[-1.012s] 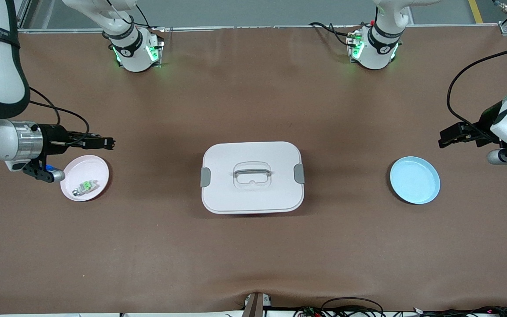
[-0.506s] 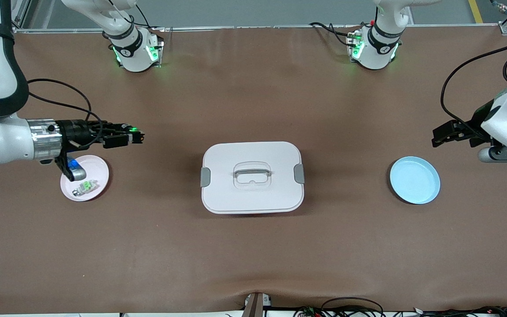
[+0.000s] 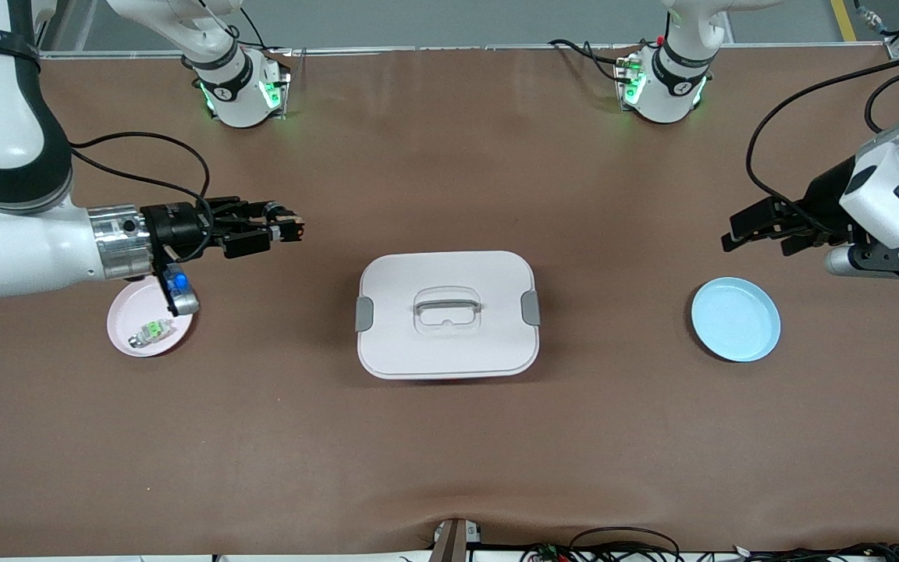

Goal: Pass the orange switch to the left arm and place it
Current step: 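Carry the orange switch over the box while the left gripper approaches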

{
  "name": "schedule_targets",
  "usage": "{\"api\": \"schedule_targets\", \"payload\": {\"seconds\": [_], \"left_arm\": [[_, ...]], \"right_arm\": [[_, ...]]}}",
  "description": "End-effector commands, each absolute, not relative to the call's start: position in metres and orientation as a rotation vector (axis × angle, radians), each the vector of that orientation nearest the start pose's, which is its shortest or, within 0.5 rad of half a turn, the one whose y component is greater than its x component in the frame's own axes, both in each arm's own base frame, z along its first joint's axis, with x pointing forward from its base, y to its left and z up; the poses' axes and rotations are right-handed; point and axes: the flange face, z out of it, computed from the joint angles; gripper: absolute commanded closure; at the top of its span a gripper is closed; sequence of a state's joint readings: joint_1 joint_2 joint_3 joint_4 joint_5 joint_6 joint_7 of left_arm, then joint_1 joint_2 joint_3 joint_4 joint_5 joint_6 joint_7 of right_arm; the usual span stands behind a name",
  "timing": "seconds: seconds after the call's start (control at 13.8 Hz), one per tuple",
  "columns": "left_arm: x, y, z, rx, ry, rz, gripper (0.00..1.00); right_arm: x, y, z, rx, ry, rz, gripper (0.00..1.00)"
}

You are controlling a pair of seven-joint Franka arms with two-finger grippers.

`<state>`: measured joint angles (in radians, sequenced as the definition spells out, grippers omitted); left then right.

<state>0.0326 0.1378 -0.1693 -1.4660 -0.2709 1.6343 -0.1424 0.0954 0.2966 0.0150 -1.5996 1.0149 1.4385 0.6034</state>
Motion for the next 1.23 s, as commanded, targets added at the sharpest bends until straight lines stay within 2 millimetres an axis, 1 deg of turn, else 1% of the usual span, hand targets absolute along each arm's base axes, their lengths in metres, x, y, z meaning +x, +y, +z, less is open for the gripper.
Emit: {"api": "schedule_targets", "payload": {"seconds": [0.0,0.07,0.22,0.29,0.51,0.58,0.72,0.87,1.01,1.16], "left_arm": [[0.593,-0.112,0.615,-3.55,-0.075,0.035,0.0],[0.593,-0.116,0.615,-3.575,-0.087,0.049,0.0],[0.59,-0.14,0.613,-3.61,-0.115,0.108,0.0],[0.587,-0.153,0.614,-3.611,-0.132,0.129,0.0],[0.576,-0.2,0.625,-3.608,-0.222,0.149,0.0],[0.574,-0.208,0.626,-3.605,-0.274,0.153,0.0],[0.566,-0.232,0.63,-3.595,-0.338,0.174,0.0],[0.562,-0.249,0.634,-3.596,-0.439,0.163,0.0],[0.557,-0.275,0.633,-3.609,-0.413,0.138,0.0],[0.554,-0.294,0.634,-3.634,-0.379,0.079,0.0]], "right_arm": [[0.602,0.178,0.491,-1.972,0.692,0.953,0.86],[0.603,0.183,0.491,-1.944,0.704,0.964,0.86],[0.605,0.2,0.492,-1.917,0.754,0.963,0.86],[0.605,0.212,0.495,-1.899,0.784,0.961,0.86],[0.604,0.259,0.497,-1.841,0.912,0.939,0.86],[0.603,0.273,0.498,-1.822,0.957,0.926,0.86],[0.601,0.293,0.501,-1.772,1.038,0.925,0.86],[0.599,0.306,0.502,-1.729,1.087,0.936,0.86],[0.597,0.319,0.503,-1.701,1.15,0.929,0.86],[0.59,0.343,0.504,-1.677,1.214,0.917,0.86]]}}
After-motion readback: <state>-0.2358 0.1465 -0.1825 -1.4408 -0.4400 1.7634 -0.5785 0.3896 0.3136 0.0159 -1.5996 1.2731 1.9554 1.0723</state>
